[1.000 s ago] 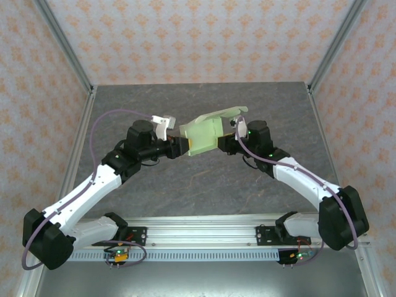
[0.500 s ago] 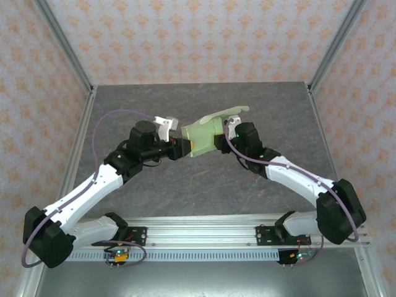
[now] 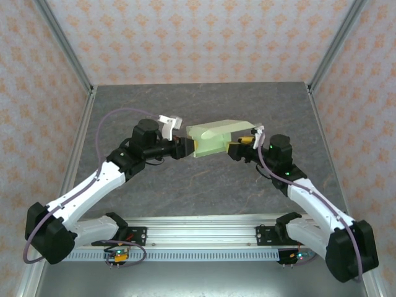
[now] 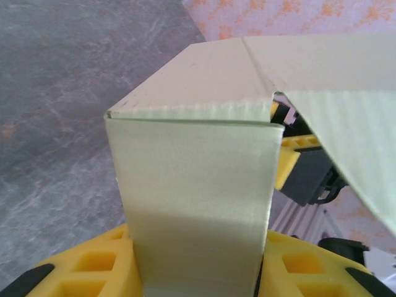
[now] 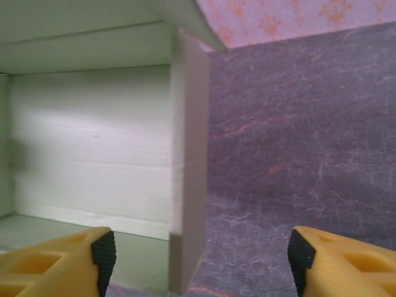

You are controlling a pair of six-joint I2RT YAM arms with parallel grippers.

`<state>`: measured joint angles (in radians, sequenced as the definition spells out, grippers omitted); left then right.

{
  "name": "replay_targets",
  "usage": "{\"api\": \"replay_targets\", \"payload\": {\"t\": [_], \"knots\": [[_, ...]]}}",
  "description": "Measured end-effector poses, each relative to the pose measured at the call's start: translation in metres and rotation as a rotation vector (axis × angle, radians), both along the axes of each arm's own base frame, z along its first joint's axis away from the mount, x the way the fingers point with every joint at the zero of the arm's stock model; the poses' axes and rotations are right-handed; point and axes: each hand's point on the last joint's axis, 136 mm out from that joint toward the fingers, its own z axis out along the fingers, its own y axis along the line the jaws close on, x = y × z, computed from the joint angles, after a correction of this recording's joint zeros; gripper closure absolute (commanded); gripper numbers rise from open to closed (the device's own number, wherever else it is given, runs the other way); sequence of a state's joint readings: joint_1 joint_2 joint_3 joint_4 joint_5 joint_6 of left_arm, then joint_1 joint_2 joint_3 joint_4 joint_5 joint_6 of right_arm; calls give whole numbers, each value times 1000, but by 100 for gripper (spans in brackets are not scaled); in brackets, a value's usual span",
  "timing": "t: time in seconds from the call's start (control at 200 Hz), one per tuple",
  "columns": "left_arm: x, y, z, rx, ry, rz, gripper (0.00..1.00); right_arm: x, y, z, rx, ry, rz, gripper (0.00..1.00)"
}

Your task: Fold the paper box

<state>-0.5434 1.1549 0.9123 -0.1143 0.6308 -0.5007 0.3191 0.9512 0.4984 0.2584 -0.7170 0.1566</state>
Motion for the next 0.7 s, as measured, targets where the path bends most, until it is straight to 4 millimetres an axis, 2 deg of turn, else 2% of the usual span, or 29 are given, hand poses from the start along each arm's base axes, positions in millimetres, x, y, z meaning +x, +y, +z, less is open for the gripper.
{"api": "replay_targets", "payload": {"t": [0.095, 0.185, 0.36, 0.44, 0.571, 0.701], "knots": [[3, -12, 1, -46, 60, -30, 67, -6, -2, 9, 75, 16, 5, 21], [9, -21, 2, -106, 138, -48, 67, -4, -7, 21, 152, 35, -8, 21], [27, -15, 7, -226, 244, -23, 67, 16, -28, 46, 369, 92, -76, 21], [31, -12, 13, -269, 265, -17, 66, 21, -29, 53, 448, 126, -79, 22], [28, -16, 28, -336, 277, -53, 66, 35, -28, 60, 597, 199, -86, 24], [26, -18, 32, -371, 290, -70, 66, 53, -28, 57, 732, 280, -95, 25]]}}
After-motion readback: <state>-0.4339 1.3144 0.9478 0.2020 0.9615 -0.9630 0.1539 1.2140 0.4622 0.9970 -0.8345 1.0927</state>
